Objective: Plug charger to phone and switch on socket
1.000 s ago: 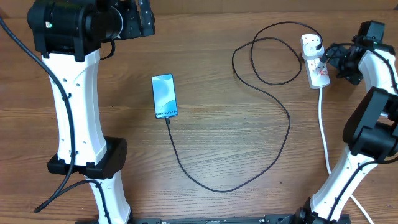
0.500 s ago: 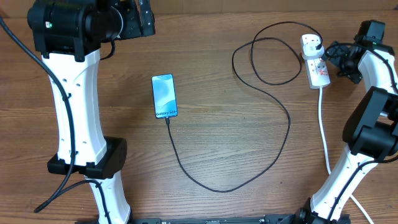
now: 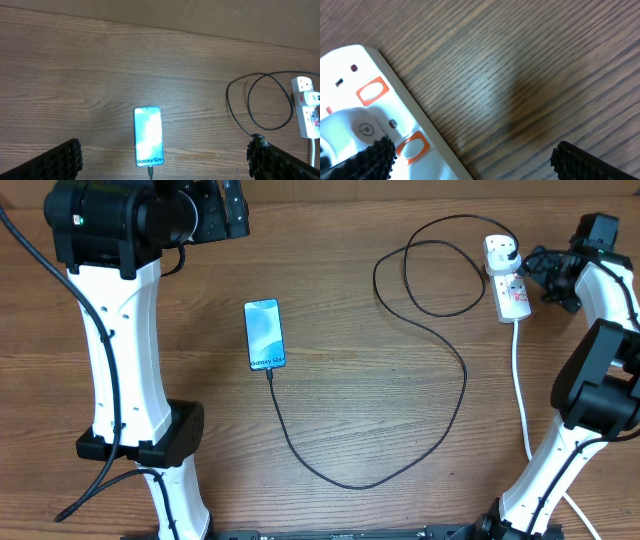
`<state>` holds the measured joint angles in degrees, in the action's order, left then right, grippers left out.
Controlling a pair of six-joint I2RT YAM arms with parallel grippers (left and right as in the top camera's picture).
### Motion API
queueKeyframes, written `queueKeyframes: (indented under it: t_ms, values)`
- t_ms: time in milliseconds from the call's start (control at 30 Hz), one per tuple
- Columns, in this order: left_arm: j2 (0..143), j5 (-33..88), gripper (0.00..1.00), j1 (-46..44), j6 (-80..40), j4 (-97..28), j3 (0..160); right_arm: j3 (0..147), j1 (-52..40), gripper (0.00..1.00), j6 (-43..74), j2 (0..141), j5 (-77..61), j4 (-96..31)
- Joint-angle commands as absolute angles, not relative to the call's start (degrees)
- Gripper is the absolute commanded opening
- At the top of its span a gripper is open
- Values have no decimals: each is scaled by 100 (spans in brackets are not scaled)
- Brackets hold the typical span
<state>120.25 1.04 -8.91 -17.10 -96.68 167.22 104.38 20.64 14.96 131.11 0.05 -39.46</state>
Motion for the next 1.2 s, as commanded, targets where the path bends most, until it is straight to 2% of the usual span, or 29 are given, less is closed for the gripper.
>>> queueKeyframes:
  t_ms: [0,1167]
  values:
    - [12064,106,100,-897,-1627,-9679,16735,10309,2073,100,1525,13205,60,-3874]
    - [12064,106,100,-897,-1627,-9679,16733,10215,2056,100,1476,13294,-121,-3909]
